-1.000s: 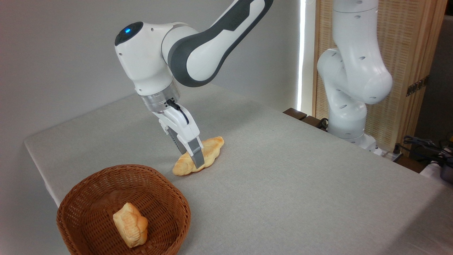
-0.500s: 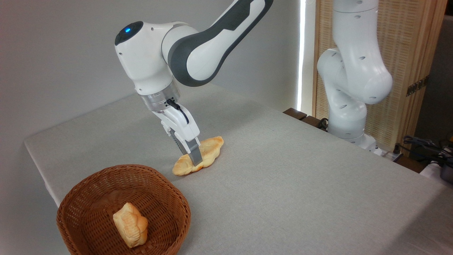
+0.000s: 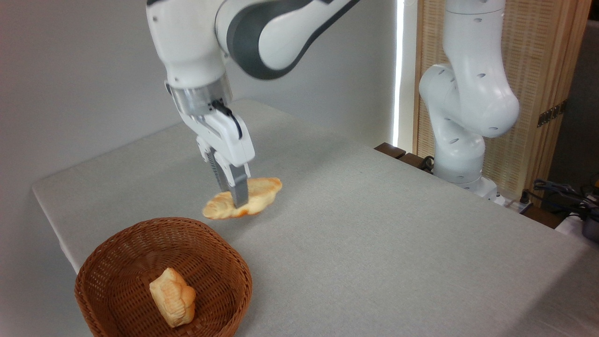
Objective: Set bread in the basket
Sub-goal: 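Lift the croissant and carry it over the woven basket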
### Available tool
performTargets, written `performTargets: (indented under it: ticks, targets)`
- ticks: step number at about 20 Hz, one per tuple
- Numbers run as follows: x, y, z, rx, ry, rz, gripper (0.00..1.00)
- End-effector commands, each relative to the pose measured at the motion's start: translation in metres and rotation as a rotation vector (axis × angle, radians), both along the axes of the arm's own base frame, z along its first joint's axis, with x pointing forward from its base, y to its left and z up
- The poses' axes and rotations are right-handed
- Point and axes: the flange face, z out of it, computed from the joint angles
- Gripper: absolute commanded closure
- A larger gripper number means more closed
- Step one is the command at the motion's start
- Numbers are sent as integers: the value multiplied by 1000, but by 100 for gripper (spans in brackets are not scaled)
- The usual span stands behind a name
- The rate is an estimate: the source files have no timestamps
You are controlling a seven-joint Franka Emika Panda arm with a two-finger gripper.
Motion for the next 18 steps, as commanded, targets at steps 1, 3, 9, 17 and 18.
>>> performTargets:
  ticks: [1, 3, 9, 17, 18]
  targets:
    - [18, 21, 26, -80, -73, -34, 66]
    - [30, 21, 29, -85, -164, -33, 53]
    - [55, 23, 39, -187, -353, 73, 39]
    - [66, 49, 48, -201, -439, 185, 0]
    - [67, 53, 48, -199, -448, 194, 0]
